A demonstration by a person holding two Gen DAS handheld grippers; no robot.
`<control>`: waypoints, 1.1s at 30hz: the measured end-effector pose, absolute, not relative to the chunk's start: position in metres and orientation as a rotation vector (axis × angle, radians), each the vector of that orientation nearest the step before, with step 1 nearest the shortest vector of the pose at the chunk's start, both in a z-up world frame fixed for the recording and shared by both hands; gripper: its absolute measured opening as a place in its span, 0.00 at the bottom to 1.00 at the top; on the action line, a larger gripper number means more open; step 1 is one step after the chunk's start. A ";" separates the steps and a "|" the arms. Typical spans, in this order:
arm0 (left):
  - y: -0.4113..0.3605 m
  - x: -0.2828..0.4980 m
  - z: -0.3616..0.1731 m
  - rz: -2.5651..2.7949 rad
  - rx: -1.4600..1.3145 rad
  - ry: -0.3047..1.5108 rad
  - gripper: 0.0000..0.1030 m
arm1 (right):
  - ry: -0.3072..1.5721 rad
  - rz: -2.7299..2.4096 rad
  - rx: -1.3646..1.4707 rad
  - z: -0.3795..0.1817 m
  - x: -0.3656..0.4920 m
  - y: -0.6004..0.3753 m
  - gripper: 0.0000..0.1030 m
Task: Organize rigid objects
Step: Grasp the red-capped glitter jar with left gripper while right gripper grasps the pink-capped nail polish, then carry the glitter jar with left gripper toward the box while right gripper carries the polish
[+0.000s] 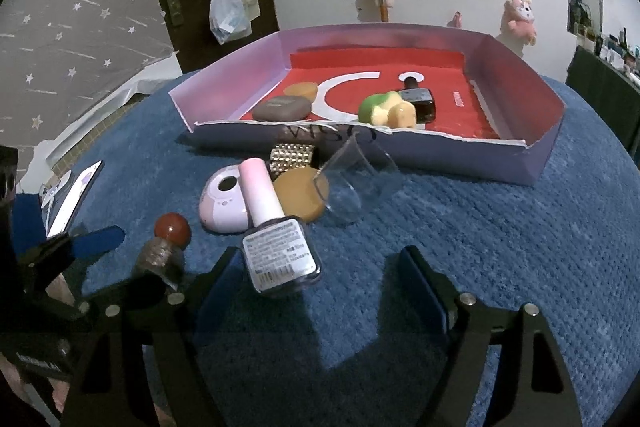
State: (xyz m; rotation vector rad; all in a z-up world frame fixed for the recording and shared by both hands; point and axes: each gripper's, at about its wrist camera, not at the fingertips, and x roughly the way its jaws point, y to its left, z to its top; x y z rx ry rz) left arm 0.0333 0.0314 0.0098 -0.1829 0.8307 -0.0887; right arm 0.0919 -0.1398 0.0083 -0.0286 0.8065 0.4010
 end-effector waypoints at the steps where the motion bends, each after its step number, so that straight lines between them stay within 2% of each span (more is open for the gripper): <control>1: 0.034 0.032 0.009 -0.082 -0.187 0.828 1.00 | 0.805 0.403 -0.033 0.008 0.092 -0.138 0.75; 3: 0.039 0.028 0.010 -0.064 -0.190 0.820 0.99 | 0.798 0.404 -0.042 0.008 0.092 -0.135 0.70; 6: 0.041 0.024 0.008 -0.025 -0.185 0.812 0.92 | 0.792 0.403 -0.042 0.008 0.092 -0.132 0.65; 14: 0.018 0.034 0.008 -0.044 -0.167 0.779 0.77 | 0.778 0.405 -0.034 0.007 0.093 -0.127 0.58; 15: 0.017 0.034 0.008 -0.044 -0.163 0.770 0.74 | 0.776 0.409 -0.029 0.007 0.093 -0.128 0.56; 16: 0.016 0.034 0.007 -0.047 -0.165 0.767 0.67 | 0.774 0.417 -0.024 0.007 0.092 -0.128 0.54; 18: 0.017 0.034 0.007 -0.041 -0.162 0.757 0.58 | 0.774 0.439 -0.010 0.007 0.092 -0.128 0.42; 19: 0.019 0.034 0.007 -0.050 -0.174 0.752 0.55 | 0.778 0.449 0.002 0.007 0.092 -0.128 0.42; 20: 0.019 0.034 0.007 -0.060 -0.182 0.750 0.47 | 0.775 0.446 -0.003 0.007 0.092 -0.126 0.42; 24: 0.015 0.036 0.008 -0.087 -0.177 0.754 0.34 | 0.775 0.444 -0.008 0.007 0.090 -0.124 0.41; 33: 0.015 0.032 0.011 -0.107 -0.187 0.752 0.34 | 0.798 0.475 0.052 0.011 0.083 -0.132 0.41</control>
